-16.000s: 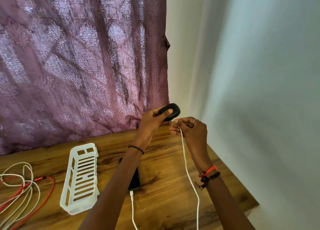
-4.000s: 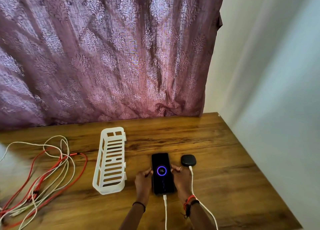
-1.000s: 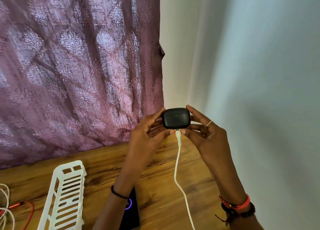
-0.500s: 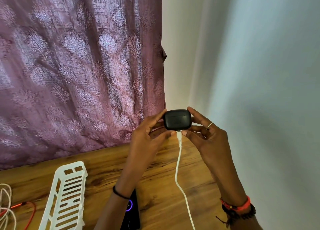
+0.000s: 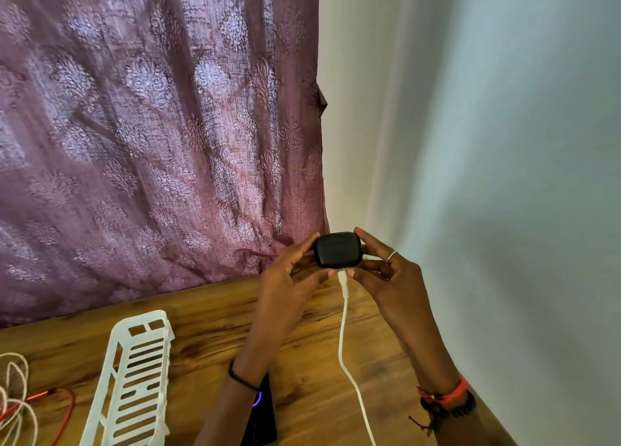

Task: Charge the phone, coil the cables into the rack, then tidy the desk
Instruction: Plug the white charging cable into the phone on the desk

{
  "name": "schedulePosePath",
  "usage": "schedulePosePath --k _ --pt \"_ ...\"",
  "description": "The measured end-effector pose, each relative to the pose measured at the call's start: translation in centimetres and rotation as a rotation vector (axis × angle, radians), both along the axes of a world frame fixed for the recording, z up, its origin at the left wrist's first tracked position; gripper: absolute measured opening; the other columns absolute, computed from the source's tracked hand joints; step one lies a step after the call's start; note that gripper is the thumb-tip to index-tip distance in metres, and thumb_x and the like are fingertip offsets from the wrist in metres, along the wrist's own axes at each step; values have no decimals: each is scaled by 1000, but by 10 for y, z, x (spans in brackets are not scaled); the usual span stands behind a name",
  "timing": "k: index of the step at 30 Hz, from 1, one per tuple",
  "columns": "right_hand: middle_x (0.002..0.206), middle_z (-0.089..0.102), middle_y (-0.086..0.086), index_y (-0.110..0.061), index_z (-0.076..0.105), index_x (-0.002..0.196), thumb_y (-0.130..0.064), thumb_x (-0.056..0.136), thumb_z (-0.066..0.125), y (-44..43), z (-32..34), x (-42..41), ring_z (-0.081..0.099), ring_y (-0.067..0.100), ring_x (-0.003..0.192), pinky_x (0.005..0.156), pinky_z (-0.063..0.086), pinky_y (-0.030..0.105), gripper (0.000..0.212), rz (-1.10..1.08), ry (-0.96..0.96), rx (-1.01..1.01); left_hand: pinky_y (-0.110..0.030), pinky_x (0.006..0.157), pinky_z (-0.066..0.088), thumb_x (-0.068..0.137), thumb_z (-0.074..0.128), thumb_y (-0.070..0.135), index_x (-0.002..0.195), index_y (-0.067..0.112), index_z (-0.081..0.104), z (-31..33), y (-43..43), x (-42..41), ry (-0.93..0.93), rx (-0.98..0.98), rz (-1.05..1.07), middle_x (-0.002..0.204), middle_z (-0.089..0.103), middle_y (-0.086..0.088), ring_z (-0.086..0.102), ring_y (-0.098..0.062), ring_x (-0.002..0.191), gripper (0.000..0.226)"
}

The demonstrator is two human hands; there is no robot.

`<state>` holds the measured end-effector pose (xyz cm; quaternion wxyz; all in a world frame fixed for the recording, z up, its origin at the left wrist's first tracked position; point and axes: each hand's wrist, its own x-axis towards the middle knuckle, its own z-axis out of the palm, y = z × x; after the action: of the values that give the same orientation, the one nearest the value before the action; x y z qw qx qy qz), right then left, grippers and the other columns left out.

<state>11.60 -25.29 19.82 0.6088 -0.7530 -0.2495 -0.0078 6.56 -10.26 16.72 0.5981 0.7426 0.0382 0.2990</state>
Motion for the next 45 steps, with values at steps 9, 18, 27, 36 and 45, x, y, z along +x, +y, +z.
schedulePosePath --k 9,18,27,36,45 --pt "93 57 -21 -28 55 123 0 80 67 13 -48 14 57 -10 76 62 42 -3 52 1 111 -71 -27 91 48 73 77 21 130 28 52 -48 7 7 193 75 60 114 67 3 61 -8 100 63" --pt "101 67 -6 -29 57 118 8 78 65 23 -104 24 65 5 90 72 52 13 55 19 206 -132 -25 98 44 73 78 23 128 26 54 -94 13 7 328 114 101 121 61 7 55 -7 113 60" --pt "102 67 -1 -20 59 119 5 73 70 30 -163 30 63 7 93 69 49 7 54 8 268 -291 -17 96 38 74 77 18 129 19 52 -141 12 4 491 84 83 127 56 5 51 -7 118 60" --pt "111 64 0 -16 59 117 4 69 72 34 -212 26 60 13 103 79 52 15 53 -11 358 -406 -11 91 34 77 73 13 129 15 50 -180 13 -2 660 124 74 132 52 -1 48 -11 120 56" --pt "117 64 5 -12 56 121 -2 70 75 35 -230 21 59 14 105 60 39 -3 56 -8 398 -576 -12 94 31 76 75 23 128 18 51 -204 13 -7 726 193 47 128 45 3 44 -9 117 57"
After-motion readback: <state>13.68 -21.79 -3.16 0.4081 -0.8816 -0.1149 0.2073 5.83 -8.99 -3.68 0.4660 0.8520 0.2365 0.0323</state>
